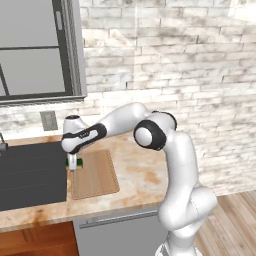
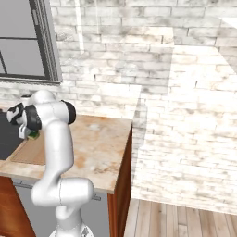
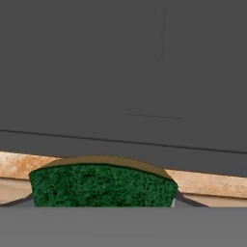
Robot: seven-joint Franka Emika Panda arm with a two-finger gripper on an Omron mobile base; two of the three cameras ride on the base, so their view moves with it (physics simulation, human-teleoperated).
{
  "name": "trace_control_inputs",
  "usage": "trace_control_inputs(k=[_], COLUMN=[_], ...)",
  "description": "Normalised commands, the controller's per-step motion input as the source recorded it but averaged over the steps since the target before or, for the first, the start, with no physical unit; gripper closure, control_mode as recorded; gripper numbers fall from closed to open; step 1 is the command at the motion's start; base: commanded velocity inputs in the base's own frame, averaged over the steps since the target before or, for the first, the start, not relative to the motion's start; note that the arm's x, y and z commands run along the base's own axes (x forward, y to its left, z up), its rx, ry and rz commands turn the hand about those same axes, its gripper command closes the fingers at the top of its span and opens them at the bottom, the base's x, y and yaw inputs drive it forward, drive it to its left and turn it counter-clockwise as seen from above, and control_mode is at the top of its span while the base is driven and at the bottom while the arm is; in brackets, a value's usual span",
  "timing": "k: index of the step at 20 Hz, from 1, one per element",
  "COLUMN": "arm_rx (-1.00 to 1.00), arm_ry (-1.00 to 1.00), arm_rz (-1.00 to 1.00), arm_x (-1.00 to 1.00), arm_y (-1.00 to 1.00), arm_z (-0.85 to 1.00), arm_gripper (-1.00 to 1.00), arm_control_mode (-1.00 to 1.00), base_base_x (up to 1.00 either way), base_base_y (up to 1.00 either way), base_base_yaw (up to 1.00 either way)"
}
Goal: Pick up the sponge from the counter and clean the cutting board by briefly scrubbing or pressing down on the cutting board. Once finished, release the sponge.
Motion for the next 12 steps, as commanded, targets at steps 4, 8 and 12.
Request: trace_control_inputs(k=[4, 8, 12], arm_rx=[0.01, 0.02, 0.01], arm_ry=[-0.01, -0.02, -0.07], arm_rz=[0.0, 0.0, 0.0], arm_x=[0.67, 0.54, 0.13], arm_y=[-0.1, -0.13, -0.23], arm_z=[-0.01, -0.01, 0.0], arm_gripper=[1.0, 1.0, 1.0], arm_control_mode=[-1.0, -1.0, -1.0], base_base_x=[0.0, 0.0, 0.0], base_base_y=[0.0, 0.0, 0.0], base_base_yaw=[0.0, 0.0, 0.0])
